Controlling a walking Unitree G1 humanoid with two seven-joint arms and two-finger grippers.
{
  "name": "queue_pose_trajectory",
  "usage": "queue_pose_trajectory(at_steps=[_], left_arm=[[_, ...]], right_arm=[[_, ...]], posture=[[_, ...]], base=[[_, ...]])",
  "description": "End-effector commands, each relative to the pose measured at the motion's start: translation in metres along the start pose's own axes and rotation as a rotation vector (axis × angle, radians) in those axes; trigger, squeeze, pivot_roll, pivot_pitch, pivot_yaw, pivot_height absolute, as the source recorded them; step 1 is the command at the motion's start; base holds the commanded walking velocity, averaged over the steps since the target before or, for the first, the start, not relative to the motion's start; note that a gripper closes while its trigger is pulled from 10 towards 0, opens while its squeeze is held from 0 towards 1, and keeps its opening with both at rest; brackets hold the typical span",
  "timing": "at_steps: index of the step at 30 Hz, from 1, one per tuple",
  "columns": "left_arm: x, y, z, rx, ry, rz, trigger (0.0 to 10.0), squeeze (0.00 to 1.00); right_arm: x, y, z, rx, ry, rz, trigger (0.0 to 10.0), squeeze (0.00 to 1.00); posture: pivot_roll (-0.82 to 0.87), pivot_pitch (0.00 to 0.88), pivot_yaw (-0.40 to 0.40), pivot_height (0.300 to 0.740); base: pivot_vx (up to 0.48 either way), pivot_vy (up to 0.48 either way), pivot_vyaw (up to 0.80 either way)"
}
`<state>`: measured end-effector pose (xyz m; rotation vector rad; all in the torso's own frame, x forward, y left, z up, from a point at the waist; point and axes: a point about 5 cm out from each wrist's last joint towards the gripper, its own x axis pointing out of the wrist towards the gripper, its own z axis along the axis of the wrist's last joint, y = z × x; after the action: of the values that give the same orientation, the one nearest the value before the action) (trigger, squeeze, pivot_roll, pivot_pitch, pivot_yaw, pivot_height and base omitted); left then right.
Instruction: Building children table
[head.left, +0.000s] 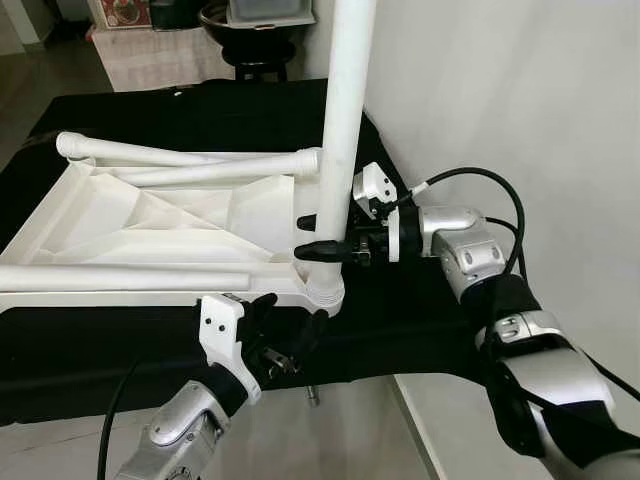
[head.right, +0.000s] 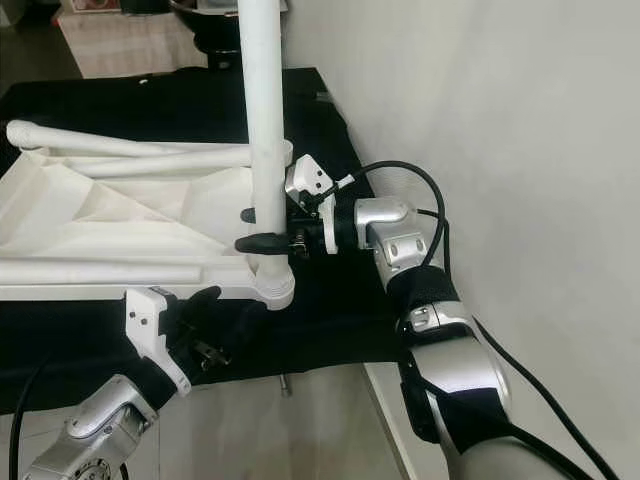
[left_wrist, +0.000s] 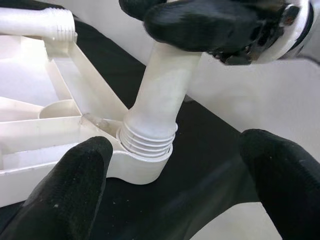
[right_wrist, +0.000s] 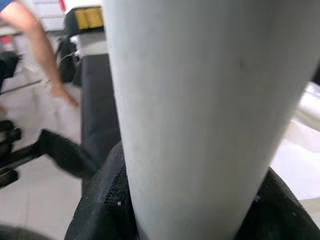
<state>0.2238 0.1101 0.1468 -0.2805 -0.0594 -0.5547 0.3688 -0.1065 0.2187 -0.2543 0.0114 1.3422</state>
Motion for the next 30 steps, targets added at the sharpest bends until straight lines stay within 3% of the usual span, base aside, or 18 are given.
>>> queue_pose_trajectory(at_steps=[1, 2, 4, 5, 6, 8, 12, 14, 15, 16, 17, 20, 21, 26, 27, 28, 29, 30], left_arm=[[-0.001, 0.000, -0.005, -0.011, 0.015, 0.015, 10.0, 0.00], [-0.001, 0.000, -0.005, -0.011, 0.013, 0.015, 10.0, 0.00], [-0.001, -0.001, -0.004, -0.009, 0.009, 0.016, 10.0, 0.00], [-0.001, -0.001, -0.003, -0.008, 0.008, 0.016, 10.0, 0.00], [-0.002, 0.000, -0.003, -0.006, 0.007, 0.018, 10.0, 0.00], [-0.002, 0.002, -0.003, -0.005, 0.009, 0.020, 10.0, 0.00], [0.000, 0.003, -0.004, -0.010, 0.016, 0.008, 10.0, 0.00], [0.001, 0.003, -0.004, -0.008, 0.016, 0.006, 10.0, 0.00], [0.001, 0.003, -0.003, -0.005, 0.010, 0.014, 10.0, 0.00], [0.001, 0.004, -0.003, -0.002, 0.006, 0.020, 10.0, 0.00], [0.001, 0.004, -0.002, 0.000, 0.000, 0.029, 10.0, 0.00], [0.001, 0.005, -0.002, 0.001, -0.003, 0.035, 10.0, 0.00], [0.000, 0.005, -0.002, 0.001, -0.005, 0.037, 10.0, 0.00], [0.000, 0.005, -0.002, -0.005, -0.003, 0.033, 10.0, 0.00], [0.000, 0.006, -0.002, -0.006, 0.003, 0.025, 10.0, 0.00], [0.000, 0.006, -0.002, -0.006, 0.003, 0.025, 10.0, 0.00], [0.000, 0.006, -0.002, -0.006, 0.005, 0.024, 10.0, 0.00], [0.000, 0.006, -0.002, -0.006, 0.006, 0.023, 10.0, 0.00]], right_arm=[[0.001, 0.002, -0.015, 0.022, 0.037, -0.096, 0.0, 0.00], [0.003, 0.004, -0.023, 0.068, 0.047, -0.200, 0.0, 0.00], [-0.006, 0.013, -0.059, 0.295, 0.094, -0.881, 0.0, 0.00], [-0.016, 0.018, -0.071, 0.360, 0.135, -1.073, 0.0, 0.00], [-0.012, 0.029, -0.075, 0.385, 0.135, -1.055, 0.0, 0.00], [0.004, 0.040, -0.072, 0.363, 0.112, -0.872, 0.0, 0.00], [0.023, 0.043, -0.066, 0.330, 0.096, -0.738, 0.0, 0.00], [0.029, 0.042, -0.061, 0.319, 0.083, -0.712, 0.7, 0.00], [0.035, 0.043, -0.055, 0.317, 0.076, -0.675, 10.0, 0.00], [0.039, 0.044, -0.051, 0.317, 0.074, -0.655, 10.0, 0.00], [0.044, 0.049, -0.044, 0.322, 0.064, -0.589, 10.0, 0.75], [0.047, 0.053, -0.040, 0.327, 0.057, -0.545, 10.0, 0.75], [0.049, 0.055, -0.032, 0.307, 0.037, -0.454, 10.0, 1.00], [0.045, 0.052, -0.014, 0.192, -0.014, -0.210, 10.0, 1.00], [0.038, 0.038, -0.006, 0.120, -0.026, -0.144, 10.0, 0.30], [0.038, 0.038, -0.006, 0.120, -0.026, -0.144, 10.0, 0.30], [0.035, 0.032, -0.002, 0.075, -0.021, -0.107, 10.0, 0.00], [0.032, 0.028, 0.000, 0.045, -0.016, -0.083, 10.0, 0.00]], posture=[[-0.01, 0.090, -0.058, 0.740], [-0.02, 0.098, -0.072, 0.740], [0.00, 0.103, -0.092, 0.740], [0.00, 0.103, -0.092, 0.740], [0.00, 0.117, -0.075, 0.740], [-0.03, 0.099, -0.066, 0.740], [-0.02, 0.104, -0.079, 0.740], [-0.02, 0.101, -0.080, 0.740], [-0.02, 0.095, -0.076, 0.740], [-0.02, 0.095, -0.076, 0.740], [-0.02, 0.095, -0.076, 0.740], [-0.02, 0.097, -0.077, 0.740], [-0.02, 0.099, -0.077, 0.740], [-0.02, 0.097, -0.068, 0.740], [-0.02, 0.097, -0.065, 0.740], [-0.02, 0.097, -0.065, 0.740], [-0.02, 0.097, -0.063, 0.740], [-0.02, 0.097, -0.063, 0.740]], base=[[0.000, 0.000, 0.00], [0.000, 0.000, 0.00], [0.000, 0.000, 0.00], [0.000, 0.000, 0.00], [0.000, 0.000, 0.00], [0.000, 0.000, 0.00], [0.000, 0.000, 0.00], [0.000, 0.000, 0.00], [0.000, 0.000, 0.00], [0.000, 0.000, 0.00], [0.000, 0.000, 0.00], [0.000, 0.000, 0.00], [0.000, 0.000, 0.00], [0.000, 0.000, 0.00], [0.000, 0.000, 0.00], [0.000, 0.000, 0.00], [0.000, 0.000, 0.00], [0.000, 0.000, 0.00]])
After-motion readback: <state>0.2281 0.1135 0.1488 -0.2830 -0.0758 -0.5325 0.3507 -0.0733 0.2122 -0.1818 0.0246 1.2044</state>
